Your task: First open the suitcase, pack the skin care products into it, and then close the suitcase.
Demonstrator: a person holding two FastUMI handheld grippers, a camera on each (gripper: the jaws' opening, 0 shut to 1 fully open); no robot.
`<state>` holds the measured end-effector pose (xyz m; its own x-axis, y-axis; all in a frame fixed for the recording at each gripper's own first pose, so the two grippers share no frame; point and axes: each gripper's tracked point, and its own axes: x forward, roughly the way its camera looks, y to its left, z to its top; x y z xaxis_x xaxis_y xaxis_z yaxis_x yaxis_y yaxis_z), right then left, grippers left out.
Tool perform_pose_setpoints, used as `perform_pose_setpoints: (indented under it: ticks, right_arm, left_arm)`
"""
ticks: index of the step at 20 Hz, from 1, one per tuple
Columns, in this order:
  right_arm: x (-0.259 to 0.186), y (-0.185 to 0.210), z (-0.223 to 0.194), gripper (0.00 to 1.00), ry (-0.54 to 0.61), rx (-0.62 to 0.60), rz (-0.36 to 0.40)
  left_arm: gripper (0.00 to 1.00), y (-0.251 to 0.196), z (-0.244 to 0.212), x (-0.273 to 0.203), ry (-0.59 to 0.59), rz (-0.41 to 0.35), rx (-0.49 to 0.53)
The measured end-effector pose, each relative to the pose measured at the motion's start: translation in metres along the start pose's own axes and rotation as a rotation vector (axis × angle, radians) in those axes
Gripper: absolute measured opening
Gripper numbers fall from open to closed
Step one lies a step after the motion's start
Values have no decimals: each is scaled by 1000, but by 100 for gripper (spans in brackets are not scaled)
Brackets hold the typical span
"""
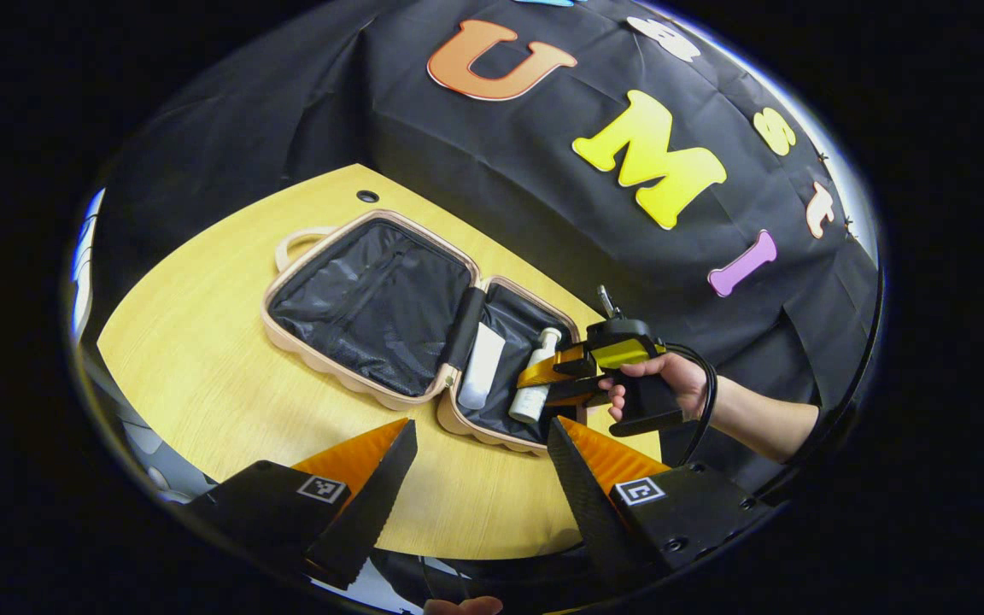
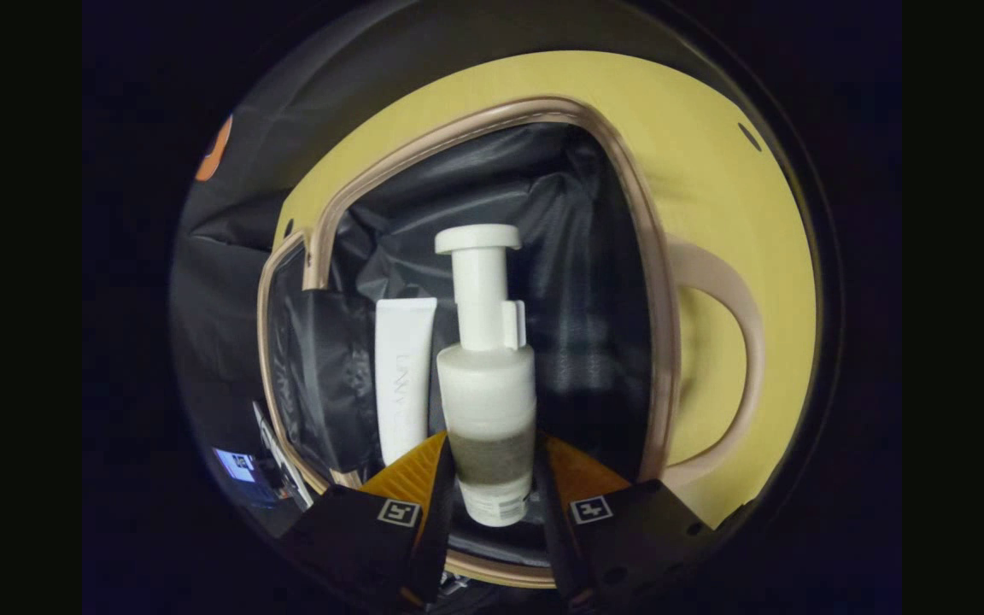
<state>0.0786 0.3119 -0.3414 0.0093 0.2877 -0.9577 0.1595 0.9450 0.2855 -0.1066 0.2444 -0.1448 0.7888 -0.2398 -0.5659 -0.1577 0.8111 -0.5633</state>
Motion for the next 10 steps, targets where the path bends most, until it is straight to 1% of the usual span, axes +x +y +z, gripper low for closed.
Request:
perform_pose_setpoints:
  ticks: [2,3,5,8,9,10]
  right_arm:
    - [3,-1,1,47,-5,18,-7]
    - [4,-1,2,46,-10,13,-8]
    - [3,-1,0,49,-20,1,-13]
    - [1,-1,-1,51,-34,-15,-11]
    - [0,-1,-1,48,-34,-13,-9]
    - [-2,0,-3,48,-35,-9,-1]
  left_arm:
    - [98,1,4,-3,-12,3,3]
    - [98,1,6,-4,-15,2,7]
    - [98,0,3,1,-10,2,15]
    - [98,-3,0,4,0,0,34]
    - [98,-4,-1,4,3,-1,43]
    - [99,-6,-1,6,3,0,52]
